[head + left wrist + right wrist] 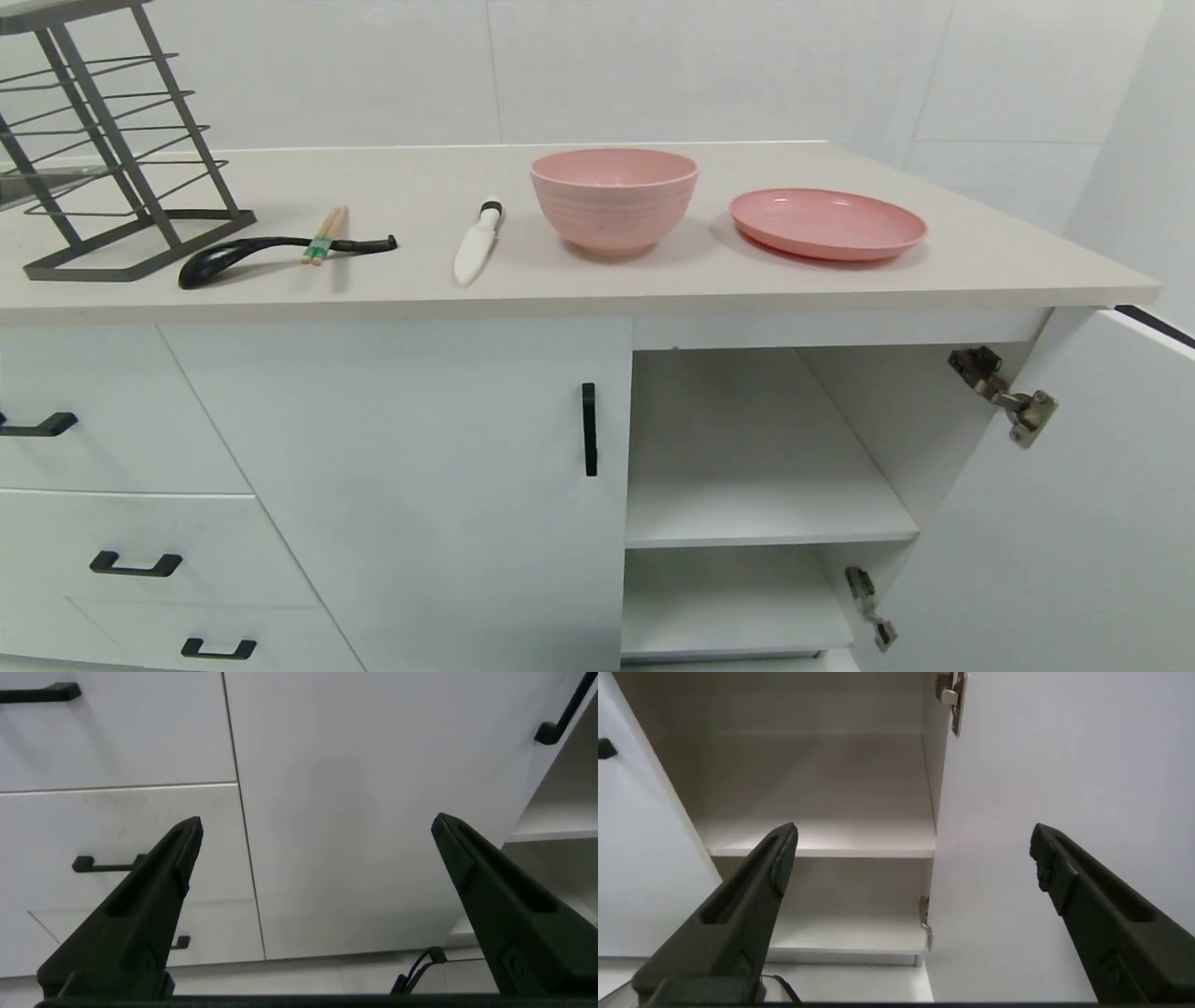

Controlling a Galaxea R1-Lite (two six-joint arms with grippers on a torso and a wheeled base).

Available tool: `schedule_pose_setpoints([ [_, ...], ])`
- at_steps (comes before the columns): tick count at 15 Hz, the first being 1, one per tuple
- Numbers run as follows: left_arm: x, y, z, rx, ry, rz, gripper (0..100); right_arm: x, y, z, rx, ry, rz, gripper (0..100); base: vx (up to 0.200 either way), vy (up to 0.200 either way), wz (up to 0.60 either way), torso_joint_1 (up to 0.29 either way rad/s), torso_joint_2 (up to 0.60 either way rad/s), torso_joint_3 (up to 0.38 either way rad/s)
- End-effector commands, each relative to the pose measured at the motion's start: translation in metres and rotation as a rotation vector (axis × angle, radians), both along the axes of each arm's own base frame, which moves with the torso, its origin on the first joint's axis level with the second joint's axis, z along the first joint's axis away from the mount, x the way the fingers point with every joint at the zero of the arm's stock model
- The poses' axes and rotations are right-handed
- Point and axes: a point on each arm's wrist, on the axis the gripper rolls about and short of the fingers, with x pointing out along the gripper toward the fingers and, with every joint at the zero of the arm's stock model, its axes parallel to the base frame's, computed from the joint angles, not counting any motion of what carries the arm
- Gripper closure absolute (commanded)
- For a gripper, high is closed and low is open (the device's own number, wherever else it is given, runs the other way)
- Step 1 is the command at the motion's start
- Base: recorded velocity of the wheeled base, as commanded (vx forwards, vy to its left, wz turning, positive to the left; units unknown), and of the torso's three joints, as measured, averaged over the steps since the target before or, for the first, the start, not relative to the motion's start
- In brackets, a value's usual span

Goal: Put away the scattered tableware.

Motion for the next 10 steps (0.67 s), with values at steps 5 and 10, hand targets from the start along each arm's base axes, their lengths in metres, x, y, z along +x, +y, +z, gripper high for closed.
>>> schedule_pose_setpoints([
  [5,0.0001,0.0000,-0.0001,-0.001,0.002,0.001,0,0.0001,0.0000,0.0000,0.000,0.002,0.001,0,0.000,0.000,0.00,0.000,0.00,0.000],
  [10,0.0001,0.0000,-0.0001,-0.001,0.002,0.001,0,0.0001,0.0000,-0.0002,0.000,0.003,0.000,0,0.000,0.000,0.00,0.098,-0.07,-0.035],
])
